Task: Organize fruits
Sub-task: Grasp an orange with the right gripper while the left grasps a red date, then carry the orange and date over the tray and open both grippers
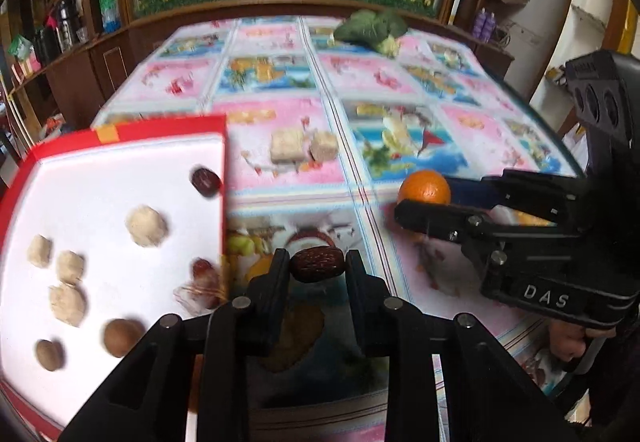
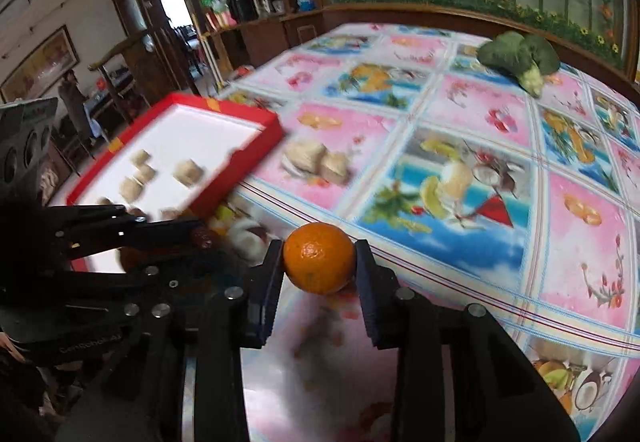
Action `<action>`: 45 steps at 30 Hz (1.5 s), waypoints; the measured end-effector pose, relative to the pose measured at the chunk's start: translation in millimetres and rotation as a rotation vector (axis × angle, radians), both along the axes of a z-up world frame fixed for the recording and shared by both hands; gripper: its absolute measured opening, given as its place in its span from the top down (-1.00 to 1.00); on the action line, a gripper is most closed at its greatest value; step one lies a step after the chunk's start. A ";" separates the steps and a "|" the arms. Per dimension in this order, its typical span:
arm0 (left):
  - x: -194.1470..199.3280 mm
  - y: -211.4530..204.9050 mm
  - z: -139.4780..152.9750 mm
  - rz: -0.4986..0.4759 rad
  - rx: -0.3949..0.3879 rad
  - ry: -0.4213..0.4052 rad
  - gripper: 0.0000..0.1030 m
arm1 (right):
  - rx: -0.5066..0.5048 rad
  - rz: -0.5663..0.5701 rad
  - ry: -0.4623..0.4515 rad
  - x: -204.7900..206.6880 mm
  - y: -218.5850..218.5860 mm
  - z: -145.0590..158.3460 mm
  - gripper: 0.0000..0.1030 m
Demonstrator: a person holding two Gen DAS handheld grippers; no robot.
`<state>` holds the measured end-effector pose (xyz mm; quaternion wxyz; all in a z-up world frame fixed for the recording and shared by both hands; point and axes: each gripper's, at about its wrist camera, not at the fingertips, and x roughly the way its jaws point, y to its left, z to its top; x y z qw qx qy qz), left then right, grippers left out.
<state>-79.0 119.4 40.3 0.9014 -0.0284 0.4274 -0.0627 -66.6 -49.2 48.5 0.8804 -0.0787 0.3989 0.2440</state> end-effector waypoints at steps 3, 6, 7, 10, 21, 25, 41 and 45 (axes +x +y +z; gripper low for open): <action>-9.3 11.8 17.3 0.023 0.003 -0.048 0.47 | 0.007 0.035 -0.006 -3.4 21.4 8.3 0.27; -21.9 33.2 31.9 0.070 0.009 -0.084 0.47 | -0.005 0.076 -0.022 -6.5 46.3 14.3 0.27; -25.6 39.9 35.1 0.086 0.013 -0.092 0.47 | -0.002 0.093 -0.027 -7.2 57.6 17.2 0.27; -39.3 67.5 43.9 0.149 0.039 -0.109 0.47 | 0.010 0.130 -0.020 -5.4 83.1 21.3 0.27; -68.2 160.9 37.6 0.392 0.110 -0.086 0.47 | -0.015 0.285 0.049 -21.7 174.2 -2.6 0.27; -68.5 176.0 19.5 0.431 0.097 -0.042 0.47 | -0.042 0.324 0.092 -33.2 190.0 -21.7 0.27; -69.6 184.8 -12.3 0.465 0.126 0.055 0.46 | -0.096 0.362 0.142 -45.5 209.4 -46.0 0.27; -69.9 183.4 -12.3 0.467 0.148 0.057 0.45 | -0.098 0.365 0.137 -44.3 209.7 -46.1 0.27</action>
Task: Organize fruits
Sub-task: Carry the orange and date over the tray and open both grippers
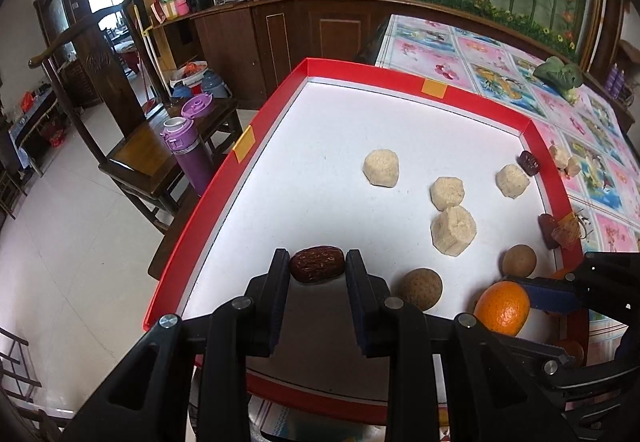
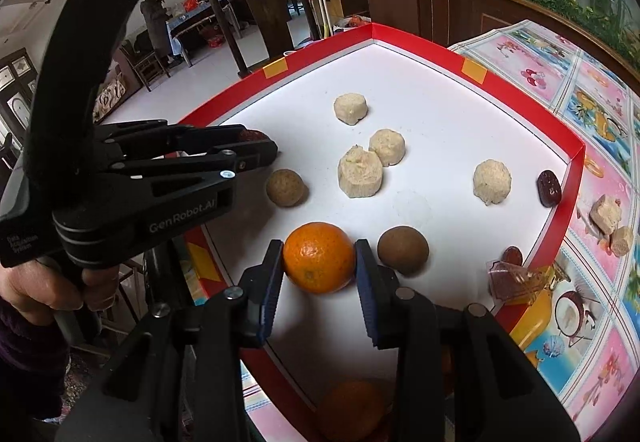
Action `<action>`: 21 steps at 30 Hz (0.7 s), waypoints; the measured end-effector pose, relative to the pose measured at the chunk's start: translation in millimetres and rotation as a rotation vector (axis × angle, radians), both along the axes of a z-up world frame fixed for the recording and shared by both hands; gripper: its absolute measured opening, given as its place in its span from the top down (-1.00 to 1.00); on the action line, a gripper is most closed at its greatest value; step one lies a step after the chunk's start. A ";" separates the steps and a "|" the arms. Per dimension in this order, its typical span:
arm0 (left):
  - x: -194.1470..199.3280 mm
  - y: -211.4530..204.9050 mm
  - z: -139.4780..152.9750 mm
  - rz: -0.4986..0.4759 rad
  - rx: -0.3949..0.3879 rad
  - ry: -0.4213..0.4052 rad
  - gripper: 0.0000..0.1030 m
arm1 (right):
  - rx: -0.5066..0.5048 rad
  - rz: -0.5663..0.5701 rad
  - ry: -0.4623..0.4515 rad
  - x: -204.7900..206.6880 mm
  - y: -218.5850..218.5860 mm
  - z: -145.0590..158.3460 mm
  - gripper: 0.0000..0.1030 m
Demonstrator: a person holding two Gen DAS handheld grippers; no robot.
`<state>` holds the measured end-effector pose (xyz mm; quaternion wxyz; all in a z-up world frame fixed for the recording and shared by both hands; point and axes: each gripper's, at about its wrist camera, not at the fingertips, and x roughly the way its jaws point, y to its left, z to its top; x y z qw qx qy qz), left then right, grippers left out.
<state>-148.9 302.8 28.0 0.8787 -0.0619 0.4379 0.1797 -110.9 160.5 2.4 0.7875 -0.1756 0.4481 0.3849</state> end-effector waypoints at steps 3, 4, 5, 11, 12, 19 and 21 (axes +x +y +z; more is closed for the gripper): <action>-0.2 -1.4 0.0 0.006 0.019 0.008 0.41 | -0.007 0.003 -0.010 -2.3 1.1 -0.4 0.26; -0.1 -1.7 0.1 0.012 0.029 0.012 0.33 | -0.011 0.006 -0.012 -3.1 1.6 -0.7 0.23; 0.2 -2.0 0.2 0.020 0.041 0.016 0.20 | -0.019 0.007 -0.016 -3.9 2.1 -1.0 0.18; -0.3 -6.5 0.3 0.048 0.101 0.040 -0.25 | -0.005 -0.002 -0.006 0.4 -5.4 2.9 0.09; -0.8 -9.3 1.9 0.050 0.117 0.041 -0.25 | 0.012 -0.008 -0.004 1.9 -9.1 5.9 0.09; 1.4 -30.4 20.8 0.024 0.176 0.000 -0.37 | 0.131 -0.090 -0.032 16.5 -50.1 35.3 0.00; 5.0 -39.1 25.7 0.011 0.192 -0.012 -0.38 | 0.144 -0.119 -0.040 21.3 -62.3 39.7 0.00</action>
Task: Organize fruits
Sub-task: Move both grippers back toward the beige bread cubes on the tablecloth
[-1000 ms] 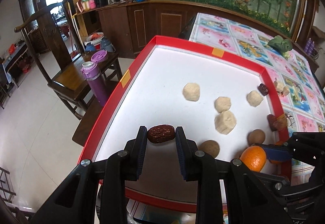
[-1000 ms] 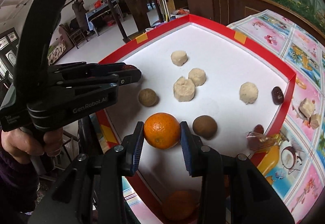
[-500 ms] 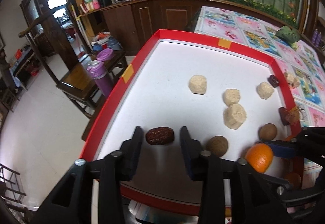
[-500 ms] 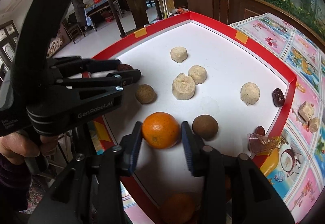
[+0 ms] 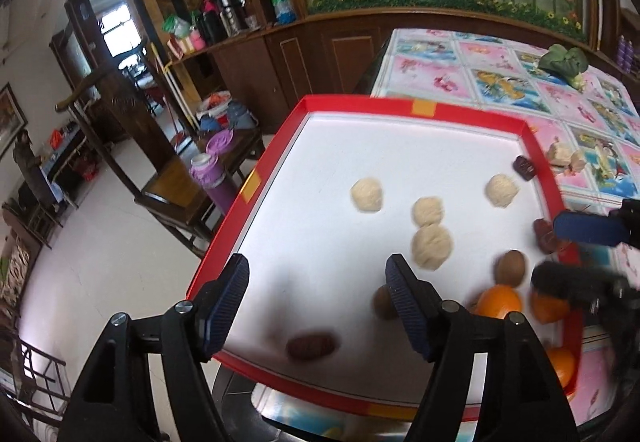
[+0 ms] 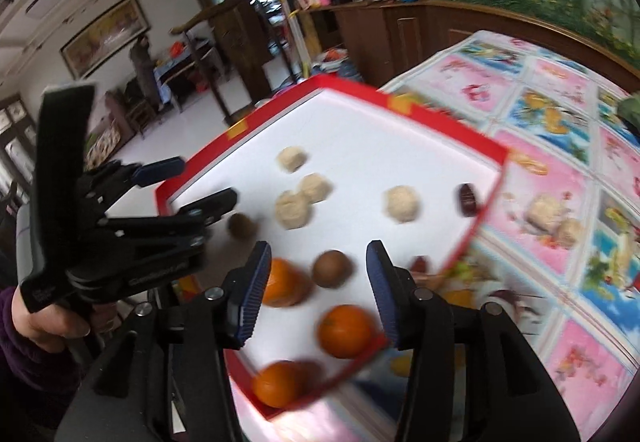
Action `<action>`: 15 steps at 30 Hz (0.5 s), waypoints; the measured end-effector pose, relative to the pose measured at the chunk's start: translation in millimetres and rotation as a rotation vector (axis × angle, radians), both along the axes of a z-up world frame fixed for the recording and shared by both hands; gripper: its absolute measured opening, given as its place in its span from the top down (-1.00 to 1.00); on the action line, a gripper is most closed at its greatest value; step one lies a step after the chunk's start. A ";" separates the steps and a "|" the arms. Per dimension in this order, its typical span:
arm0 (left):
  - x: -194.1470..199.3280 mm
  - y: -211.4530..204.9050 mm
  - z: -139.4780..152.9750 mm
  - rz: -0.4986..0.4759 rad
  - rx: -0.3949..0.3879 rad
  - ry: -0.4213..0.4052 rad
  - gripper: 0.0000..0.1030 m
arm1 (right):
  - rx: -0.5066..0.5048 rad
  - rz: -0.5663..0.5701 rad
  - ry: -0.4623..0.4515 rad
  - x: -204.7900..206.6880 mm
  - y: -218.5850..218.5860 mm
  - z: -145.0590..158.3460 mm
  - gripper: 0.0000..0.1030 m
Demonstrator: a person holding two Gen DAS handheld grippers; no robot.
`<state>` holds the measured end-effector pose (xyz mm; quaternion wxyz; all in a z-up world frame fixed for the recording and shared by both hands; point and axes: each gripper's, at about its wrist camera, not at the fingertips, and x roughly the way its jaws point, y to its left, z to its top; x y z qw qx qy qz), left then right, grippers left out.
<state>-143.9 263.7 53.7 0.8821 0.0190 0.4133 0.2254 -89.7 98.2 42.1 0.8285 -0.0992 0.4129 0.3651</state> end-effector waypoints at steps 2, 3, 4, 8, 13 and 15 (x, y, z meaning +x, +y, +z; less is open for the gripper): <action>3.0 -6.7 4.2 -0.014 0.009 -0.006 -0.41 | 0.016 -0.036 0.001 6.5 -15.7 4.1 0.00; 5.1 -11.1 6.2 -0.023 0.014 -0.008 -0.43 | 0.021 -0.046 0.001 8.4 -20.8 4.9 0.00; 7.4 -16.2 8.2 -0.033 0.020 -0.011 -0.45 | 0.029 -0.067 -0.002 11.7 -29.6 6.6 0.00; 15.9 -34.6 13.4 -0.072 0.036 -0.014 -0.46 | 0.054 -0.128 -0.004 25.6 -59.5 13.5 0.00; 29.9 -60.2 17.2 -0.130 0.047 -0.008 -0.46 | 0.080 -0.213 -0.003 42.2 -99.5 17.8 -0.01; 36.2 -70.3 17.5 -0.155 0.049 -0.005 -0.46 | 0.086 -0.241 0.003 48.0 -112.8 16.8 -0.01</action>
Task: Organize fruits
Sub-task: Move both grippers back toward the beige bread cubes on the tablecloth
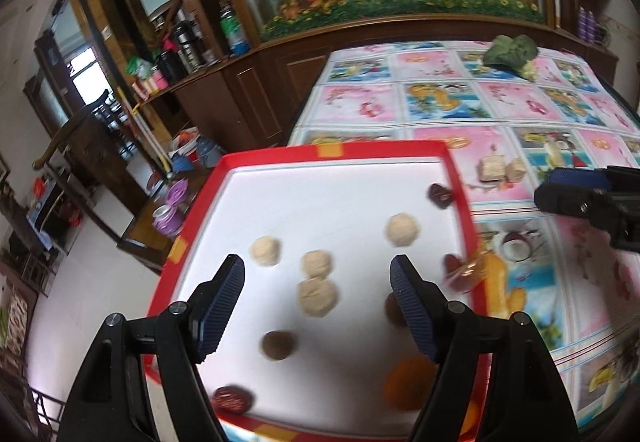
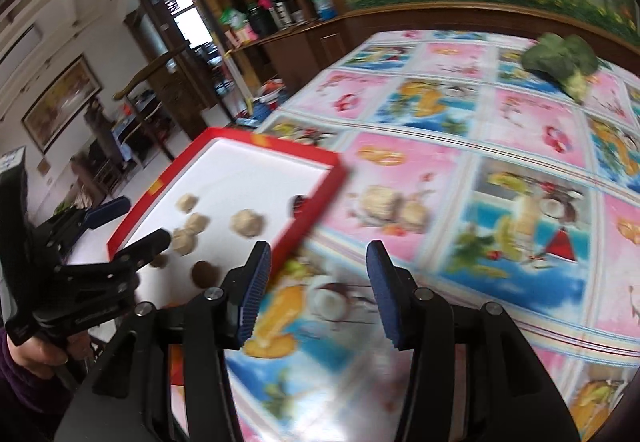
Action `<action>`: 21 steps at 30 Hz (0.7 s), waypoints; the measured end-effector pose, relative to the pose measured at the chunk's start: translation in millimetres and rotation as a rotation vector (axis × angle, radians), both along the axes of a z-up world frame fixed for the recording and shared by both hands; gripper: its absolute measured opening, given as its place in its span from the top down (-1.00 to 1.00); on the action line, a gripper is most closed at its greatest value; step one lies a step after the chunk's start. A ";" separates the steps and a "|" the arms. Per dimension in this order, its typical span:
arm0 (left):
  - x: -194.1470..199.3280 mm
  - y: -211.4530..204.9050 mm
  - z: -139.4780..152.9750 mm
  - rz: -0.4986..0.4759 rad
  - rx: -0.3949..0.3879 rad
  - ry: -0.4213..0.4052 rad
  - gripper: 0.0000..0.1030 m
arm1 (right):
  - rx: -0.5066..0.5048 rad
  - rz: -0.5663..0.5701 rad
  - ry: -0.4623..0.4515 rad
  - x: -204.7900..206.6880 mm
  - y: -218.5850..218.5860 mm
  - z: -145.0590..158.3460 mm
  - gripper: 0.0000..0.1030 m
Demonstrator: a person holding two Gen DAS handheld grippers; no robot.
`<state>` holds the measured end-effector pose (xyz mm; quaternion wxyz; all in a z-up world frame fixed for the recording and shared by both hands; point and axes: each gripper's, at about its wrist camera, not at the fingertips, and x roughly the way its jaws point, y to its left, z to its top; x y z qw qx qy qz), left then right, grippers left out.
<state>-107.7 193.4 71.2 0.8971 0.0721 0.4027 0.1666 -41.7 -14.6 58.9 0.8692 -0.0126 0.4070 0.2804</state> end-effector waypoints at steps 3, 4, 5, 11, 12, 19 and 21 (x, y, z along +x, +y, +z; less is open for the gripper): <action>8.1 -13.8 0.3 -0.034 0.000 0.007 -0.46 | -0.008 -0.041 0.005 10.1 -18.5 -3.6 -0.01; 10.1 -16.9 0.1 -0.044 -0.004 0.008 -0.46 | -0.013 -0.057 0.013 14.1 -25.2 -5.8 -0.01; 12.5 -20.8 0.3 -0.055 -0.010 0.009 -0.46 | -0.016 -0.073 0.017 17.8 -29.7 -8.3 -0.01; 29.3 -42.4 3.3 -0.151 -0.081 0.003 -0.46 | -0.045 -0.128 0.035 37.7 -39.0 -21.3 -0.01; 32.4 -45.9 3.5 -0.166 -0.090 0.003 -0.46 | -0.050 -0.123 0.029 37.7 -36.6 -21.6 -0.01; 38.4 -49.5 0.2 -0.209 -0.091 0.011 -0.46 | -0.145 -0.107 -0.017 46.0 -7.8 -30.0 0.00; 40.0 -48.8 -1.3 -0.221 -0.087 0.016 -0.46 | -0.187 -0.123 -0.040 49.0 -1.5 -33.4 0.02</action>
